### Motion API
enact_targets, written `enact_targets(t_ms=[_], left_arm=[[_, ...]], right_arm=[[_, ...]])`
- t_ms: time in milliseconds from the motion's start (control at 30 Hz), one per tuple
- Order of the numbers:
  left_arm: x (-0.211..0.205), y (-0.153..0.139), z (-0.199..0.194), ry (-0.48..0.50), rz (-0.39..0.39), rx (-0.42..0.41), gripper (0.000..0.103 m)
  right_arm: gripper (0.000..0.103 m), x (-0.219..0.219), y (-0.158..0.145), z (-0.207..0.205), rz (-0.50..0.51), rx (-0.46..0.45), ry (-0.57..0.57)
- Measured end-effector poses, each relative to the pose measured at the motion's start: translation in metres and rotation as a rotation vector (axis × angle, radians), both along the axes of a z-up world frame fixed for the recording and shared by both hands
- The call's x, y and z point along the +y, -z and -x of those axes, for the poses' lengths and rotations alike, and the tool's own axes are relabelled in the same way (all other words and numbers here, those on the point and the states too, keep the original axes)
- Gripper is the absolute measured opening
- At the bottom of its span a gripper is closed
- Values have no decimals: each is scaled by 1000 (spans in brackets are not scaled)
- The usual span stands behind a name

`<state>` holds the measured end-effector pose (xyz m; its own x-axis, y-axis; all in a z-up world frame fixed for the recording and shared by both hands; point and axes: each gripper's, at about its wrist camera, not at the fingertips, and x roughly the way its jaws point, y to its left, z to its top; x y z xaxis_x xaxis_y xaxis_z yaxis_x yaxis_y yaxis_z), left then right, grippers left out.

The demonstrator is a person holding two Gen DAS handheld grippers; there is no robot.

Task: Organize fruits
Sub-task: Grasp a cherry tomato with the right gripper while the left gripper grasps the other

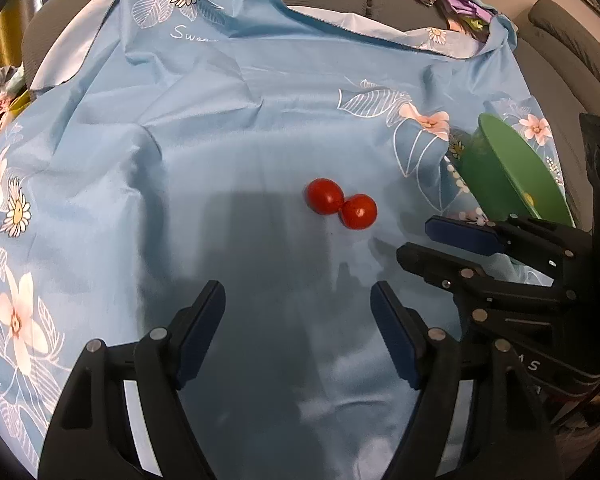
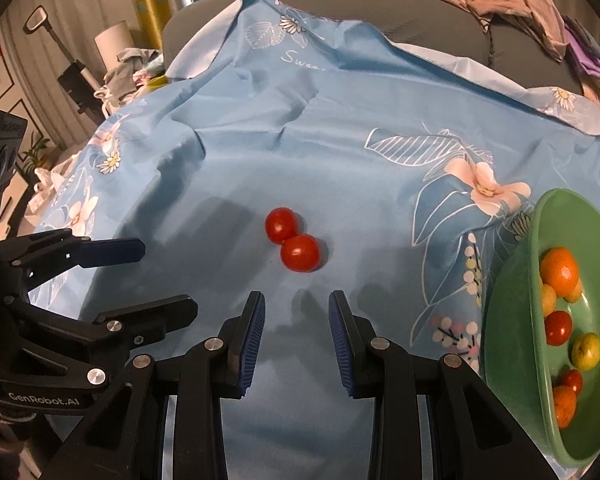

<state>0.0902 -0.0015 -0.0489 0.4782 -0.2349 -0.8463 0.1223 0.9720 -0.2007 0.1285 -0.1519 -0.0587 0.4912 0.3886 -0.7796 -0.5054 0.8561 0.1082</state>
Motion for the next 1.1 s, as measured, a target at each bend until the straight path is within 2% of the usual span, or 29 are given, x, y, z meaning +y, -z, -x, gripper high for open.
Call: enact_targets(t_ms=[400,633,833,1033,1100], left_arm=[[2,5,-23,28,-40,-20,75],[9,9,-29,30,-33,-24,75],[11,13,-34,29,-23,-17,75],[8,14,-37,35,-17,-13,75],[5,14,-39,40,-17,-14,75]], right_arm=[[33,3,13,-26,-5,25,7],[33,9,19,-43,-46,64,-16],[33,19,23,-50,-24,68,-38],[33,18,24,-53,-58,67,-64],[29,16,24,-52,-60,59,-67]])
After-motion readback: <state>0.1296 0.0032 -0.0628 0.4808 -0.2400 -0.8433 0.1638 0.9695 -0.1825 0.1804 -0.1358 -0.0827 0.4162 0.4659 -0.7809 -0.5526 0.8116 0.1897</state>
